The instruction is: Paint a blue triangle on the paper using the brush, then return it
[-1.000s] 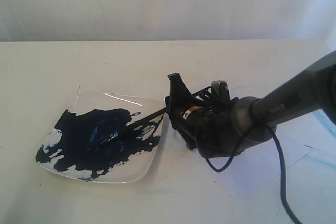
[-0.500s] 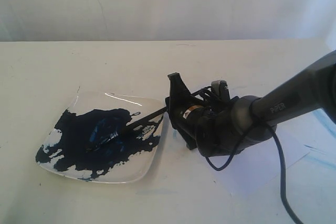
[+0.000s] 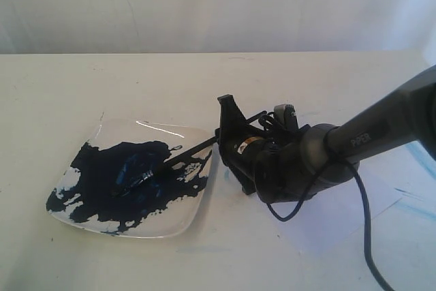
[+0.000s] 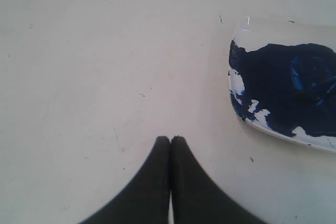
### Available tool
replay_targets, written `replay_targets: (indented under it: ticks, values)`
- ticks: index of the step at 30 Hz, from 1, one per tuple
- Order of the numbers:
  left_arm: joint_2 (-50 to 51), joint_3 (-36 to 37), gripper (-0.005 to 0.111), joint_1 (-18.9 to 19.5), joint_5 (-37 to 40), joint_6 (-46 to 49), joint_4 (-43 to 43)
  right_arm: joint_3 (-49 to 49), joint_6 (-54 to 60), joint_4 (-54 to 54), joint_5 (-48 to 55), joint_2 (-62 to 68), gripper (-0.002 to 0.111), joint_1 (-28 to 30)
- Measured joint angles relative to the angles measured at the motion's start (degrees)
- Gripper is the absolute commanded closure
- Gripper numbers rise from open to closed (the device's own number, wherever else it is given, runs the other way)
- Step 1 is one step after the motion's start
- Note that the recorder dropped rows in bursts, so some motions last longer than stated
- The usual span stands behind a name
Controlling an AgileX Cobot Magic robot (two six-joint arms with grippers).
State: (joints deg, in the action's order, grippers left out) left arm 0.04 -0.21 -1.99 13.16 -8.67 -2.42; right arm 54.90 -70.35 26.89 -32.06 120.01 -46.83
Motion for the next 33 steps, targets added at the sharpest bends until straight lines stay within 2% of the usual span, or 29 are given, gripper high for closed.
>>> replay_targets:
  ticks: [7, 28, 33]
  values:
    - [0.0, 0.0, 0.107, 0.0, 0.0, 0.0, 0.0, 0.02, 0.3, -2.1, 0.87, 0.0, 0.066, 0.55]
    - [0.0, 0.0, 0.107, 0.0, 0.0, 0.0, 0.0, 3.38, 0.19, -4.0, 4.03, 1.49, 0.066, 1.59]
    - [0.0, 0.0, 0.107, 0.0, 0.0, 0.0, 0.0, 3.62, 0.19, -4.0, 4.51, 1.49, 0.075, 1.65]
